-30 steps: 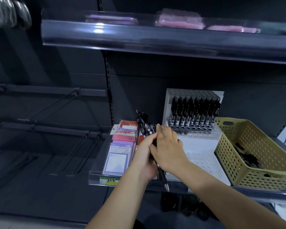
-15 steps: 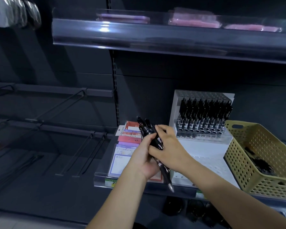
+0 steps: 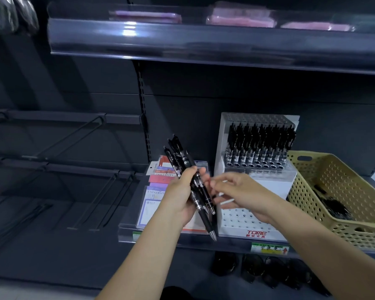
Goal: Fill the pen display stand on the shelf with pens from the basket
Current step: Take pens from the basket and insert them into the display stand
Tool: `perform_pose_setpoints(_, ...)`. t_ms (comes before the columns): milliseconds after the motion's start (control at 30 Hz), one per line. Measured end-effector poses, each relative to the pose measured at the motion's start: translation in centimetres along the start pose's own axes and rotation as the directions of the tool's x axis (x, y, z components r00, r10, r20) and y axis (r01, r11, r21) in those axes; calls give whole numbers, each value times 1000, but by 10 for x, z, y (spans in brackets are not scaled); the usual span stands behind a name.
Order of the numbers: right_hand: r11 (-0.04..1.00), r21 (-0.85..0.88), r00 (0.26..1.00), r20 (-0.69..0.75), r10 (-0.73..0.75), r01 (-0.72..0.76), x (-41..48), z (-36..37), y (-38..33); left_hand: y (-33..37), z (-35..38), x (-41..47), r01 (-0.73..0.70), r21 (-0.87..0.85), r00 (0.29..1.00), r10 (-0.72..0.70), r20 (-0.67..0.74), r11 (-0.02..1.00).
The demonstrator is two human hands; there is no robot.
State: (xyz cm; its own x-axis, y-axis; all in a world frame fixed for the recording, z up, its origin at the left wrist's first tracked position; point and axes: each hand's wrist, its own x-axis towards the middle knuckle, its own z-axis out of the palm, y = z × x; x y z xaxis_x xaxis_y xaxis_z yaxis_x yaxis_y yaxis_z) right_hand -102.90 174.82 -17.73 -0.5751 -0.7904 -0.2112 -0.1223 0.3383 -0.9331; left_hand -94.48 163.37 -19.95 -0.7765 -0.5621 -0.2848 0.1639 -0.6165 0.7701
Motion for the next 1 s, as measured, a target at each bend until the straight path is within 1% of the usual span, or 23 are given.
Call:
perform_pose_setpoints(67, 999, 12, 996, 82, 46, -47, -5, 1, 5, -1, 4, 0, -31, 4, 999, 31, -29, 1000)
perform_pose_setpoints(133, 998, 46, 993, 105, 46, -52, -8, 3, 9, -4, 5, 0, -64, 14, 996, 64, -60, 998)
perform_pose_setpoints(333, 996, 87, 999, 36, 34, -37, -11, -1, 11, -8, 10, -3, -110, 51, 988, 115, -106, 993)
perform_pose_setpoints(400, 992, 120, 998, 53, 27, -33, -12, -1, 11, -12, 11, -3, -122, 70, 984, 130, -122, 990)
perform_pose_setpoints(500, 998, 59, 998, 66, 13, -17, -14, 1, 15, -17, 15, -2, -124, 65, 984, 131, -123, 990)
perform_pose_setpoints(600, 999, 51, 1000, 16, -15, 14, -15, 0, 18, -20, 18, -1, -148, 69, 977, 156, -142, 987)
perform_pose_setpoints(700, 999, 30, 996, -87, -35, 38, -16, -8, 18, -22, 19, 0, -190, 189, 954, 226, -196, 963)
perform_pose_setpoints(800, 996, -52, 978, -191, -81, 73, -20, -20, 17, -26, 16, 4, -188, 277, 931, 261, -254, 942)
perform_pose_setpoints(900, 992, -81, 966, -235, -111, 95, -23, -36, 16, -27, 14, 8, -184, 292, 916, 272, -296, 939)
perform_pose_setpoints(1000, 994, -55, 956, -272, -108, 96, -22, -50, 17, -26, 14, 9, -174, 286, 929, 253, -270, 942)
